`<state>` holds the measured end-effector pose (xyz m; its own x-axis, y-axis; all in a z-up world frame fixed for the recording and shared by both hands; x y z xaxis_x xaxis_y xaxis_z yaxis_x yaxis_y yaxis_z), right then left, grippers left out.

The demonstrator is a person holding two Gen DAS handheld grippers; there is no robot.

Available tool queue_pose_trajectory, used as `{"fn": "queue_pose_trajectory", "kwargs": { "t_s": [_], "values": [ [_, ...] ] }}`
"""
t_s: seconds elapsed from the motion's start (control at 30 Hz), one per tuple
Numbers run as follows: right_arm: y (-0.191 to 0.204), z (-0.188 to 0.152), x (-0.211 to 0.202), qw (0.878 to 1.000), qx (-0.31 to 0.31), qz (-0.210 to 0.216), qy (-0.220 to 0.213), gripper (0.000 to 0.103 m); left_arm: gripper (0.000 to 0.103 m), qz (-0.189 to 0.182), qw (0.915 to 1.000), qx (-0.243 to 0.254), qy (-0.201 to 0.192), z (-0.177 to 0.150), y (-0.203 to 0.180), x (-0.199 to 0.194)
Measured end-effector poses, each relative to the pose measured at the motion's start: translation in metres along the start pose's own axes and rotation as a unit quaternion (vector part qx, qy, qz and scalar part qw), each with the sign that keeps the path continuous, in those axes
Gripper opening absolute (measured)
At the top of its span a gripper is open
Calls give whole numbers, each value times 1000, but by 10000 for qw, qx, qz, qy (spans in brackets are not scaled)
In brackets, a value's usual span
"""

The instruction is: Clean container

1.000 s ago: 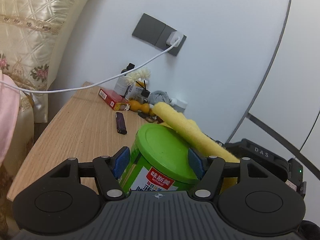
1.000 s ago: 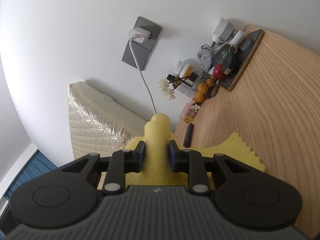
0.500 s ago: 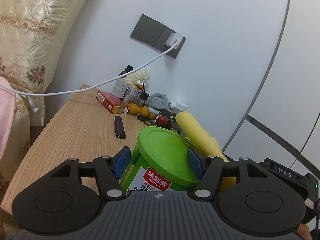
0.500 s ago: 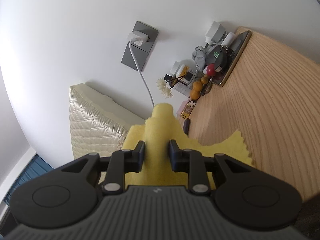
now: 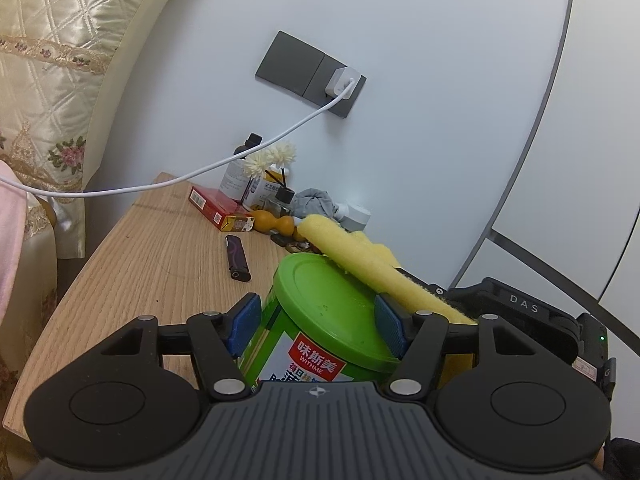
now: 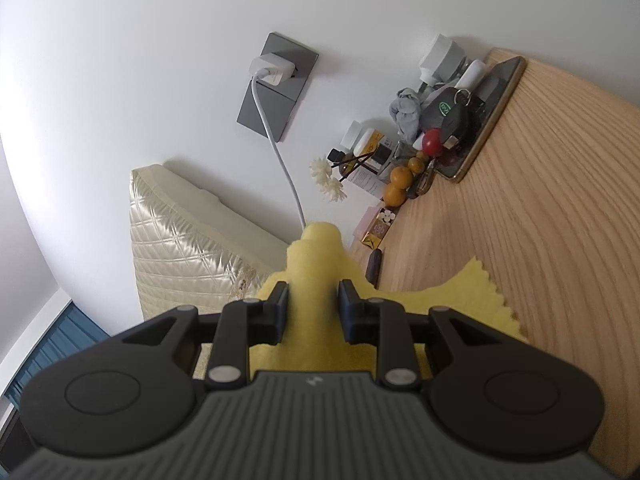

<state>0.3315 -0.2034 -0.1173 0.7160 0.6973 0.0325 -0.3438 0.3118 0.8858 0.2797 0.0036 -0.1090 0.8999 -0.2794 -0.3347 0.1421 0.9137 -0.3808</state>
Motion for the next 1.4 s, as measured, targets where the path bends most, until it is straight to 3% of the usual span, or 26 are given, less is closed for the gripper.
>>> {"fn": "queue_pose_trajectory", "kwargs": {
  "t_s": [0.37,0.87,1.1,1.4],
  "values": [
    [17,-14,-34,9999,-86,-73,-7,28,68,-6,10000,9,2,2,4,0],
    [3,-1,0,9998,-124,-89,-115,29,68,-160,9998,44,99,3,6,1],
    [1,-3,3,9997,1,-78,-237,30,67,-77,9997,7,239,1,4,-18],
    [0,-5,4,9997,64,-64,-235,30,61,-36,9996,-73,278,1,7,-16]
  ]
}}
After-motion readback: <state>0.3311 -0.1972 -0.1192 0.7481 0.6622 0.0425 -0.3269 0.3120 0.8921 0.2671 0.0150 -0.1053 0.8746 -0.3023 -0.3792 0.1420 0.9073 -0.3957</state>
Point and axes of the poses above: each gripper's, at about its wrist camera, not at the fingertips, and x roughly the way its jaws point, y to its left, z to its top, the point moved 9 cm from there along x, roughly the way its jaws point, and after that the axes turned 8 degrees about z, right-handed, at the moved point
